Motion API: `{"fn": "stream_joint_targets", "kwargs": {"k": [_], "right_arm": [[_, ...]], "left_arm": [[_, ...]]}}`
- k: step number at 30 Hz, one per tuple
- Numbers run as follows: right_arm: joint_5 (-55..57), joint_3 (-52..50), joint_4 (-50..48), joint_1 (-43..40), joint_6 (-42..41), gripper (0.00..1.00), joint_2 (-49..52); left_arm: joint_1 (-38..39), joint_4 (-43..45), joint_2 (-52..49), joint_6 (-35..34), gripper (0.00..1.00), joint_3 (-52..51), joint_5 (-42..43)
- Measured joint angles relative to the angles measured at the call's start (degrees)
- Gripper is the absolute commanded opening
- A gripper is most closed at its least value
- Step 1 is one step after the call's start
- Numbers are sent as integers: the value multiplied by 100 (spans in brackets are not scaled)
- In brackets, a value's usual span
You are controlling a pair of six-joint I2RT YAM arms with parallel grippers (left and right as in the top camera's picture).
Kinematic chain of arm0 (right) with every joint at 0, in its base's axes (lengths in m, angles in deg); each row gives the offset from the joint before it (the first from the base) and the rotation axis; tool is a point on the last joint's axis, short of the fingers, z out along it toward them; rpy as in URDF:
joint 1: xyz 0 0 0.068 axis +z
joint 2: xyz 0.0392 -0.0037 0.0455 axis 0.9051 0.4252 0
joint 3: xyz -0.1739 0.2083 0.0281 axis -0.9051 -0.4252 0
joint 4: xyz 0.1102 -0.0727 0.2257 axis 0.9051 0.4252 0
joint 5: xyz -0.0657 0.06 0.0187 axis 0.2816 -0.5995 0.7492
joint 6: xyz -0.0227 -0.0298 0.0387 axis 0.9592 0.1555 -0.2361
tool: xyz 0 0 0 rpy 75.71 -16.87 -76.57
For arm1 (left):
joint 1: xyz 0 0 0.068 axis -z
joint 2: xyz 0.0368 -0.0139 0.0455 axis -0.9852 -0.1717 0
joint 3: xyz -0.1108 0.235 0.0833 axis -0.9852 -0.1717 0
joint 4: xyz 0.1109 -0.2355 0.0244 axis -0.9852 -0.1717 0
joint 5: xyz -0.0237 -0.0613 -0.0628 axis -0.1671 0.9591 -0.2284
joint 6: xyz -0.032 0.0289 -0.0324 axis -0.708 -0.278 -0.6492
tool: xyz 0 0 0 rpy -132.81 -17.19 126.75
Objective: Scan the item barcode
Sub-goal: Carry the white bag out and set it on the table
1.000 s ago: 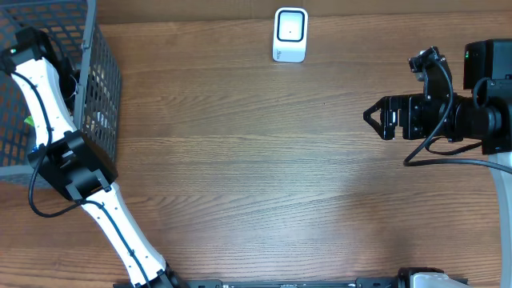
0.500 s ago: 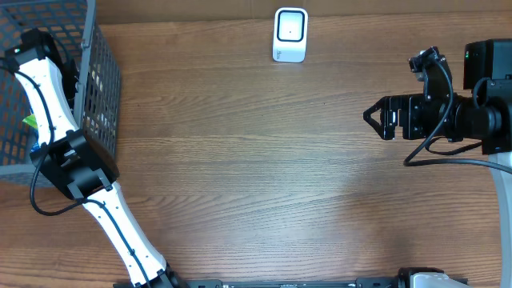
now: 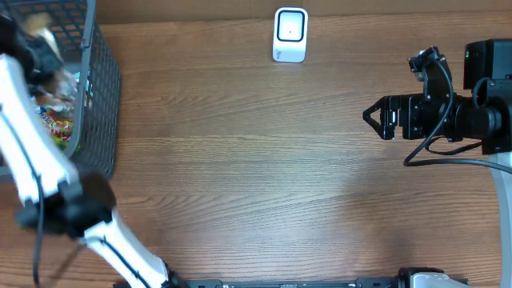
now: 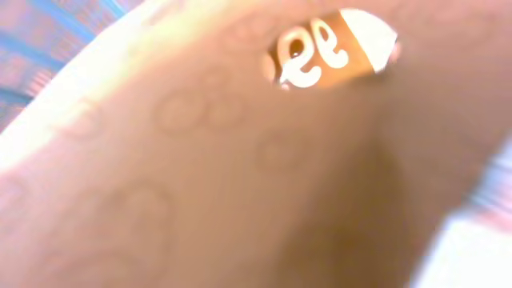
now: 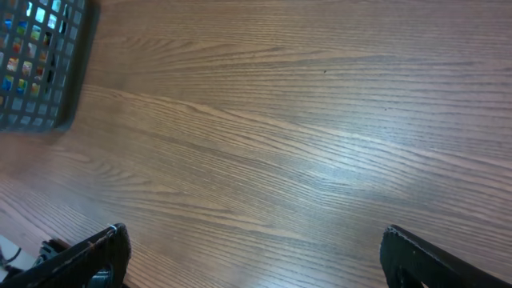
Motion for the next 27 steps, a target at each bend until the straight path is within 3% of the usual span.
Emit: {"fn": "stream_joint_targets", "kwargs": {"k": [5,10,22,27], "right_arm": [[-4,0,-94,0,0,100,0],[-7,0,-162,0,-2,100,0],[-2,0,-157,2,-2,100,0],[-4,0,-151,0,-2,100,0]], "left_arm": [[70,-52,1521,-68,4,173,-24],[651,-313,2192,-109,4,197,245],[2769,-988,1517,-111,4,44,675],[3425,-979,841,-439,4,-240,216]]}}
